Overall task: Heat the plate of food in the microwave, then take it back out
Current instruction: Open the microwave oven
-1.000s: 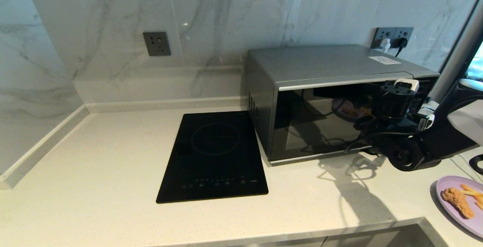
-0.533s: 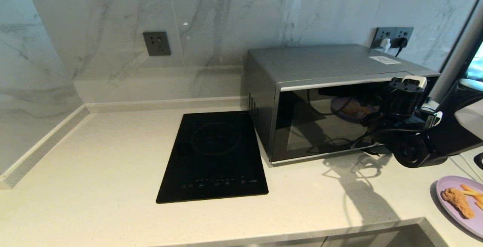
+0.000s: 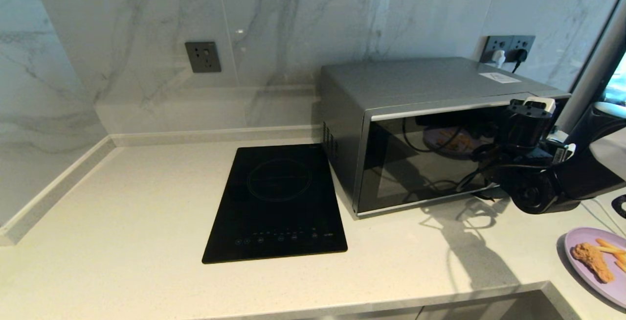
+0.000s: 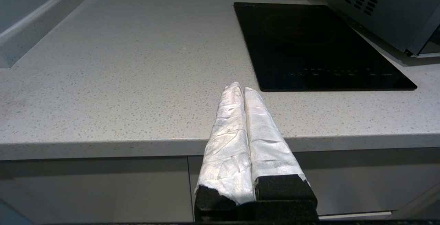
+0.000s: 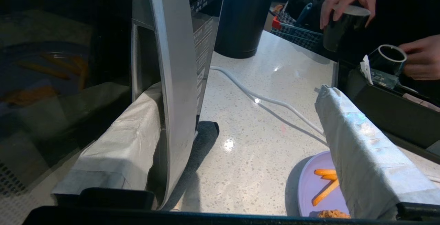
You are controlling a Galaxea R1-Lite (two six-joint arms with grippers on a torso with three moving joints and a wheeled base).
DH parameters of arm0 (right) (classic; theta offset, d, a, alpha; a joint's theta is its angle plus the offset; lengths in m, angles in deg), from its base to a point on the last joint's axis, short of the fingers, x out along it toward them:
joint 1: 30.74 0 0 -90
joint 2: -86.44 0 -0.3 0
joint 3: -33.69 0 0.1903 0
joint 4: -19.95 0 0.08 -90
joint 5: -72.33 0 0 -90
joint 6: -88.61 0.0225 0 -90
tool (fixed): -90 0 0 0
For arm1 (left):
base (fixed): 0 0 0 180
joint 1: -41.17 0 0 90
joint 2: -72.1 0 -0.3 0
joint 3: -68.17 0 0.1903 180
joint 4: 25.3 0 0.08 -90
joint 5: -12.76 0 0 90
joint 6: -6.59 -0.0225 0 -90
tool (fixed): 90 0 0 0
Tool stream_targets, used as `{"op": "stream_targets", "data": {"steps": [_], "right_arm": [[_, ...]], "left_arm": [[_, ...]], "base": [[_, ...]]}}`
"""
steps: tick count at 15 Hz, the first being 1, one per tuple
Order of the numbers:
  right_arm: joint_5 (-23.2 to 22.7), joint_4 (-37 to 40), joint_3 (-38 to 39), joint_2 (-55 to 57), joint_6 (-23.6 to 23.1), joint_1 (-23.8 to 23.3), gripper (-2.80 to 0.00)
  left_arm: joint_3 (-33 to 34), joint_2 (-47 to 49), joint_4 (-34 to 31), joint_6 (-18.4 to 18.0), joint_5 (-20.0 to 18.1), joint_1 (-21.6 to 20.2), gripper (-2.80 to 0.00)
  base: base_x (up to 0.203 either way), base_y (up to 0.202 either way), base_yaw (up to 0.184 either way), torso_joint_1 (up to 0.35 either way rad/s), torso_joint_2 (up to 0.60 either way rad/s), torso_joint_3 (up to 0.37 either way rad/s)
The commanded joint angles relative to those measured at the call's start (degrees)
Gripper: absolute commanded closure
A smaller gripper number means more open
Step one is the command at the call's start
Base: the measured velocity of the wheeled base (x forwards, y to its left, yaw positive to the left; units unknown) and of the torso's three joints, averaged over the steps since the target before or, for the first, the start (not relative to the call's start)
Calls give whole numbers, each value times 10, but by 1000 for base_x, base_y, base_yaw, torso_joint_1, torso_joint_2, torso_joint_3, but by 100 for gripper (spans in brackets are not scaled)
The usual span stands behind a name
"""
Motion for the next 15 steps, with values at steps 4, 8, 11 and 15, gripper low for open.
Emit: {"op": "stream_targets", "data": {"steps": [4, 8, 11, 15], "right_arm": [[4, -4, 1, 2, 0, 0, 0], [5, -5, 6, -1, 1, 1, 0], [8, -5, 17, -9, 1, 1, 0], [6, -6, 78, -48, 12, 2, 0]], "left_arm": [[0, 0, 0, 0, 0, 0, 0], [0, 0, 0, 1, 0, 0, 0], [0, 0, 0, 0, 0, 0, 0], [0, 0, 0, 0, 0, 0, 0]], "base": [[0, 0, 0, 0, 0, 0], [0, 0, 0, 0, 0, 0], [0, 0, 0, 0, 0, 0], [0, 0, 0, 0, 0, 0]]}}
